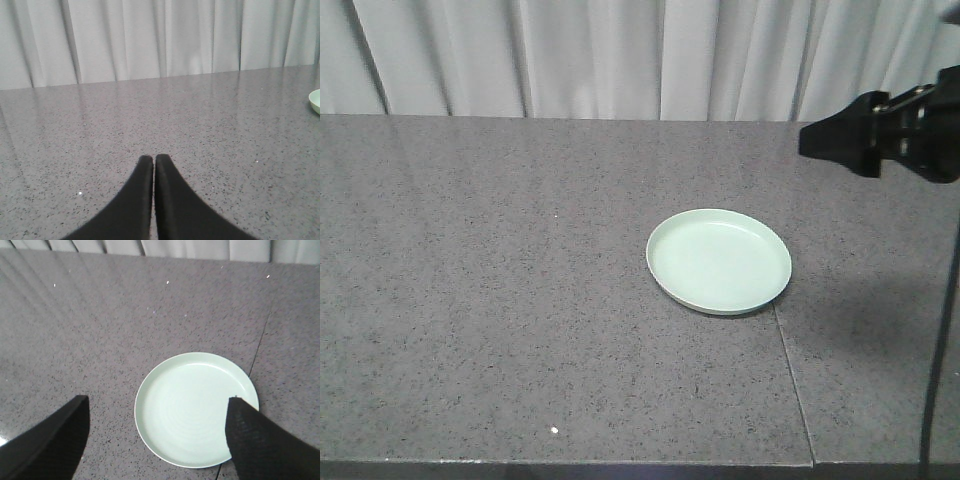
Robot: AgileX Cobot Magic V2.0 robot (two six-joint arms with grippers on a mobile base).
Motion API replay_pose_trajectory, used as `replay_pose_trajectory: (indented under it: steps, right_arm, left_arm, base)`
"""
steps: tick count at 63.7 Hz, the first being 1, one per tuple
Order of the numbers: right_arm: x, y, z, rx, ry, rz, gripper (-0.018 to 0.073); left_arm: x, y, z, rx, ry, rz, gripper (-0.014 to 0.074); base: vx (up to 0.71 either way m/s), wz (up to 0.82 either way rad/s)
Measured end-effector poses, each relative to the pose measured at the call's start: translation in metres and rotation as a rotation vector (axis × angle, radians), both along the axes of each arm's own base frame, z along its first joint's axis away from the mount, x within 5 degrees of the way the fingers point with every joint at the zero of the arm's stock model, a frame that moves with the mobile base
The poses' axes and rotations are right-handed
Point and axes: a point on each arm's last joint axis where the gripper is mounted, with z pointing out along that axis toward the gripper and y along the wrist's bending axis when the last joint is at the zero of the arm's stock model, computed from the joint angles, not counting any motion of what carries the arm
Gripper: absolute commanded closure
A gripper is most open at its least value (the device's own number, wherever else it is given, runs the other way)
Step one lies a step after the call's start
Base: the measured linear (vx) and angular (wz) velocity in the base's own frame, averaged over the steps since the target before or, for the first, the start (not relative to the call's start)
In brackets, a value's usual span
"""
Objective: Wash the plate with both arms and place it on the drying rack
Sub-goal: 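Lower the right gripper onto the plate rim and close on it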
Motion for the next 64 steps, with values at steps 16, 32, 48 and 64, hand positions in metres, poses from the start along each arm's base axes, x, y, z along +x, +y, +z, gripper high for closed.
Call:
replay_pose_trajectory:
  steps: [16, 32, 48, 64]
  right_arm:
    - [0.068, 0.022, -0.063, -0.102, 0.223, -0.03, 0.0013]
    - [0.117, 0.014, -0.108, -0.234, 0.356, -0.148, 0.0013]
    - [0.149, 0.015, -0.133, -0.276, 0.415, -0.159, 0.0013]
    - [0.16, 0.012, -0.164, -0.334, 0.512, -0.174, 0.0013]
  left_arm:
    - [0.0, 0.0, 0.0, 0.0, 0.0, 0.0, 0.0602]
    - [0.0, 0.0, 0.0, 0.0, 0.0, 0.0, 0.0602]
    - [0.0, 0.0, 0.0, 0.0, 0.0, 0.0, 0.0602]
    - [0.0, 0.0, 0.0, 0.0, 0.0, 0.0, 0.0602]
  base:
    - [0.0, 0.0]
    - [0.0, 0.0]
    - [0.0, 0.0]
    - [0.0, 0.0]
